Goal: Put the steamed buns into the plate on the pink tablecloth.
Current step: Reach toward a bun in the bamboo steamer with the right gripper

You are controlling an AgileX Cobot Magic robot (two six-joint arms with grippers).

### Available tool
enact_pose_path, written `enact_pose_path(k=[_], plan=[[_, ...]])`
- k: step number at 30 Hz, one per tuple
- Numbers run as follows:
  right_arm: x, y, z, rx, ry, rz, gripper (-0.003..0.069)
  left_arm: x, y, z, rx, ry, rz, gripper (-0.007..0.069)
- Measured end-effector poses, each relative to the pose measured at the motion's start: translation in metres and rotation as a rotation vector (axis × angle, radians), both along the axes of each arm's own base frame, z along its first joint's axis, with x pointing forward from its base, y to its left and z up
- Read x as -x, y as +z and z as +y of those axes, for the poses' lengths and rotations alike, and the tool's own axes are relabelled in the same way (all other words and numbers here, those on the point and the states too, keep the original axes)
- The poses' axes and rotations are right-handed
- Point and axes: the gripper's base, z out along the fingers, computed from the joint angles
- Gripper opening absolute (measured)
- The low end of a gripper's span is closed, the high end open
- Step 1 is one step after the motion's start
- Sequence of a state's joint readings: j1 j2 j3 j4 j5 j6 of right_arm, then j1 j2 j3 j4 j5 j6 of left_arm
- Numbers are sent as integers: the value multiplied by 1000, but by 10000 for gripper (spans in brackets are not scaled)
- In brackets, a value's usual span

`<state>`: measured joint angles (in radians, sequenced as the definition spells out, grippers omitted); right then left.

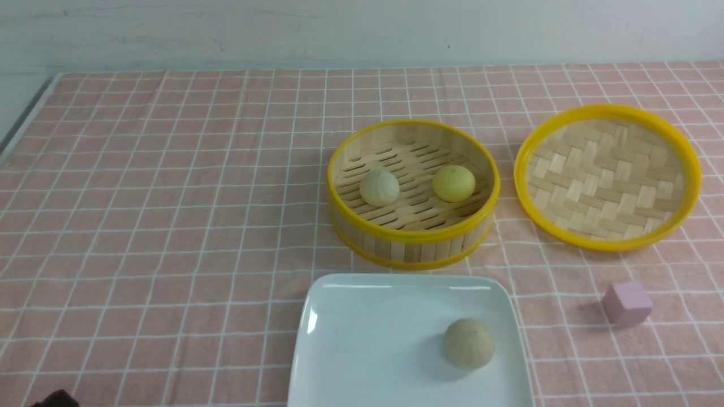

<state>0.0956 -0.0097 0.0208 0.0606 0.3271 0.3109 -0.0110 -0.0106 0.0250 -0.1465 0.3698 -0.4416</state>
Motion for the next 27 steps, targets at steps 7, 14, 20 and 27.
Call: enact_pose_path(k=[7, 14, 20, 27], plan=[[1, 2, 8, -639, -63, 74, 239, 1, 5, -15, 844, 72, 70, 240], [1, 3, 9, -711, -71, 87, 230, 0, 6, -15, 890, 77, 61, 240], [10, 57, 10, -577, 18, -29, 132, -1, 21, -9, 653, 46, -91, 176], [-3, 119, 13, -105, 105, 181, -13, -2, 67, -17, 368, -88, 33, 8]])
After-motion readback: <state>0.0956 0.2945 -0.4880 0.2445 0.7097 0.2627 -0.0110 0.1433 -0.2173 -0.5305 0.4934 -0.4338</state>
